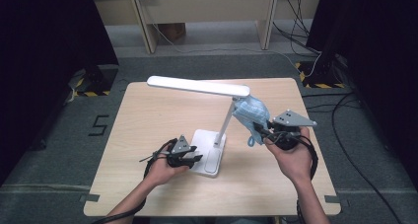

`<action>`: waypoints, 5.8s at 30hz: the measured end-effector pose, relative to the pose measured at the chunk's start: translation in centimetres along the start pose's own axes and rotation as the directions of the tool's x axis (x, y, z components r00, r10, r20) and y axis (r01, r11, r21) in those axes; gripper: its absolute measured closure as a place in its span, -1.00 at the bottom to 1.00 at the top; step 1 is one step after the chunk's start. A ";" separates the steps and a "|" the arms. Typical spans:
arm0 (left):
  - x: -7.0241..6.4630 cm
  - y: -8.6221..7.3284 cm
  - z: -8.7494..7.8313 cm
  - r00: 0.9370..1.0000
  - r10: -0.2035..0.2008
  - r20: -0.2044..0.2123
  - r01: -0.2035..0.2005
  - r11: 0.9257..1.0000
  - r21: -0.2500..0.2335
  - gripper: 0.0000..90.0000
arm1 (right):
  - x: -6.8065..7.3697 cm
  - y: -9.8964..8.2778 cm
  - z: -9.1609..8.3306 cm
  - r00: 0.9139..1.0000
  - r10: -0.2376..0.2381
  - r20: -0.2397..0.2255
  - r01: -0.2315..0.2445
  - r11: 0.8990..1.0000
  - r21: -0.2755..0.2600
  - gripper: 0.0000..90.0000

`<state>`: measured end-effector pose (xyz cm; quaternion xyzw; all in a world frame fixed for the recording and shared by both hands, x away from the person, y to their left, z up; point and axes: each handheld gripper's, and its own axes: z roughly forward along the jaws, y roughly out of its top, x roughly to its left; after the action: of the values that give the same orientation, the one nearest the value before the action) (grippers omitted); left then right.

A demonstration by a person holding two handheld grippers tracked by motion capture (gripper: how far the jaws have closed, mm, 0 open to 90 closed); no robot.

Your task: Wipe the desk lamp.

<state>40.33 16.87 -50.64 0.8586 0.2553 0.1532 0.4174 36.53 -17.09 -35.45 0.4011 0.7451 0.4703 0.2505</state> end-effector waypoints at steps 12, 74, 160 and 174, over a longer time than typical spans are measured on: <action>-0.1 0.1 0.0 1.000 0.019 -0.010 -0.019 1.000 0.001 0.22 | 0.6 0.0 1.2 0.999 -0.037 0.014 0.037 0.998 0.049 0.62; -0.2 0.0 0.0 0.999 0.028 -0.022 -0.028 1.000 0.001 0.22 | 3.2 -1.8 4.7 0.985 -0.140 0.098 0.125 0.981 0.146 0.62; -0.5 -0.1 -0.1 0.999 0.033 -0.032 -0.033 0.999 -0.010 0.27 | 4.5 -8.1 12.1 0.978 -0.205 0.045 0.173 0.909 0.379 0.62; -0.5 -0.2 -0.1 0.999 0.028 -0.032 -0.028 0.999 -0.017 0.27 | 4.1 -8.2 12.0 0.974 -0.226 0.007 0.205 0.893 0.402 0.61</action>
<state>39.85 16.74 -50.76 0.8560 0.2483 0.1746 0.4184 40.28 -9.65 -47.99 0.3710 0.8580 0.2674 0.2339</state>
